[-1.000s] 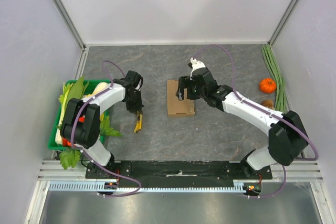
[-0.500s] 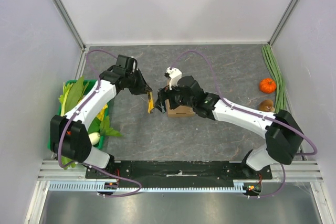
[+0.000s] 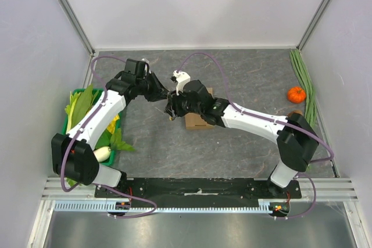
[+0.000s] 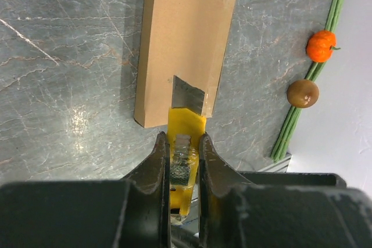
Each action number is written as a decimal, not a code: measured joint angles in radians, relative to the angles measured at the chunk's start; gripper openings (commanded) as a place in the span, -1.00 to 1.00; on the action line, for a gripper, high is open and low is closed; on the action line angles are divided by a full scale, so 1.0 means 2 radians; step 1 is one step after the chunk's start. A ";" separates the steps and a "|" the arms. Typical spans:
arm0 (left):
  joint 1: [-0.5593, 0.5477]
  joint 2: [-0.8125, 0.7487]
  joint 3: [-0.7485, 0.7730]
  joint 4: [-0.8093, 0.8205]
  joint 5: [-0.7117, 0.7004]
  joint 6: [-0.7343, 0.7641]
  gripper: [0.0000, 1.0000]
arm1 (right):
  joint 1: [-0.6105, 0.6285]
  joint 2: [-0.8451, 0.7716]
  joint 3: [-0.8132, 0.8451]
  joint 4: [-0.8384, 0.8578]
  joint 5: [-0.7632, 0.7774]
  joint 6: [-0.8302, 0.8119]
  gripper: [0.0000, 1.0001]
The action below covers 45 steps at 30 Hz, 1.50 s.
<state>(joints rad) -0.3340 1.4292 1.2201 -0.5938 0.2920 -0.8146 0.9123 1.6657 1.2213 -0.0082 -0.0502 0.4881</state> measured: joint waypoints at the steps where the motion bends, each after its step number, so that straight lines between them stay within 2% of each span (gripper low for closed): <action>1: 0.000 -0.001 0.000 0.000 0.001 0.000 -0.93 | 0.000 0.003 0.002 -0.001 0.001 0.003 -0.34; 2: 0.000 -0.002 0.000 -0.001 0.001 0.000 -0.89 | 0.000 0.007 0.005 -0.002 0.002 0.005 -0.45; 3: 0.001 -0.004 0.000 -0.002 0.000 0.000 -0.86 | 0.000 0.009 0.006 -0.003 0.002 0.007 -0.71; 4: 0.003 -0.007 0.000 -0.004 0.000 0.000 -0.82 | -0.001 0.012 0.009 -0.006 0.005 0.013 -0.81; 6: 0.007 -0.012 0.000 -0.006 0.001 0.001 -0.55 | -0.006 0.014 0.010 -0.011 0.014 0.023 -1.00; 7: 0.010 -0.017 0.001 -0.007 0.000 0.001 -0.43 | -0.010 0.015 0.010 -0.014 0.016 0.025 -1.00; 8: 0.010 -0.020 0.001 -0.004 0.001 0.003 -0.22 | -0.011 0.015 0.010 -0.015 0.016 0.028 -1.00; 11: 0.010 -0.032 0.003 0.000 0.009 0.022 0.17 | -0.009 0.013 0.010 -0.014 0.011 0.032 -1.00; 14: 0.010 -0.041 0.005 0.004 0.026 0.043 0.31 | -0.009 0.007 0.010 -0.015 -0.002 0.037 -1.00; 23: 0.010 -0.096 0.009 0.018 0.071 0.097 0.37 | -0.030 -0.067 0.002 -0.010 -0.029 0.062 -1.00; 28: 0.010 -0.116 0.018 0.027 0.118 0.119 0.38 | -0.056 -0.109 -0.005 -0.003 -0.056 0.072 -1.00; 37: 0.011 -0.121 0.039 0.133 0.277 0.119 0.38 | -0.140 -0.138 -0.001 0.008 -0.217 0.103 -1.00; 45: 0.033 -0.085 0.073 0.200 0.376 0.095 0.37 | -0.160 -0.149 0.029 0.009 -0.325 0.128 -1.00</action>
<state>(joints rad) -0.2687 1.2587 1.3663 -0.1928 1.0447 -0.6254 0.5922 1.3682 1.2800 0.0105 -0.7010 0.7448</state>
